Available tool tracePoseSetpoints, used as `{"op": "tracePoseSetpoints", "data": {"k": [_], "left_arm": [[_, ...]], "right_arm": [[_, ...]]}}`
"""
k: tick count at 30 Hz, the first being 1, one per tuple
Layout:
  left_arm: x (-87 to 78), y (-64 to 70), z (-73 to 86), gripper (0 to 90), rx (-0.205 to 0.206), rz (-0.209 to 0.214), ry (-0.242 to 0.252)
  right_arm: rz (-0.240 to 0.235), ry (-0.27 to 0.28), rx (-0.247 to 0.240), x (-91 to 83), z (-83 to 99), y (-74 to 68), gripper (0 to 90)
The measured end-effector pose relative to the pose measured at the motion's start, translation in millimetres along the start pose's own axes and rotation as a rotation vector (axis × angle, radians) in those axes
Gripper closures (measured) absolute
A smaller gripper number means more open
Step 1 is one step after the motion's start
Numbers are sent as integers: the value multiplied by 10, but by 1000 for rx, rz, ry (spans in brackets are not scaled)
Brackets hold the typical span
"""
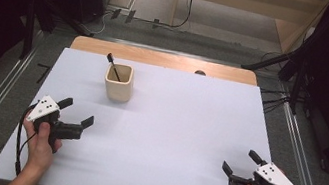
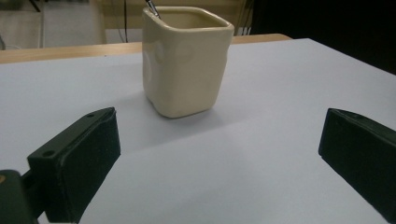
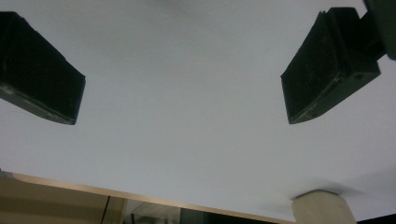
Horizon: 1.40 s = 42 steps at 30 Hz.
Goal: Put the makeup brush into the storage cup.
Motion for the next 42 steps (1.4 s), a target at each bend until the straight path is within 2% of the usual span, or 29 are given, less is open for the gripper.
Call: {"op": "tracePoseSetpoints", "data": {"k": [19, 25, 30, 42], "left_arm": [[-250, -60, 176, 0, 3, -14, -10], [-296, -56, 205, 0, -25, -9, -1], [-342, -41, 247, 0, -7, -10, -5], [-507, -129, 405, 0, -16, -30, -21]], "right_arm": [[5, 2, 2, -2, -1, 1, 0], [7, 3, 4, -5, -1, 5, 0], [11, 9, 3, -11, -6, 19, 0], [14, 11, 4, -18, -10, 26, 0]]}}
Point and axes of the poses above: each handheld gripper's, and its own axes: x roughly forward along the jaws, z roughly out of its underside, y roughly to its right, the point moved 10 cm from there along x, roughly forward along the jaws, and after that the axes turned 7 degrees about x, right-handed, at the moved point
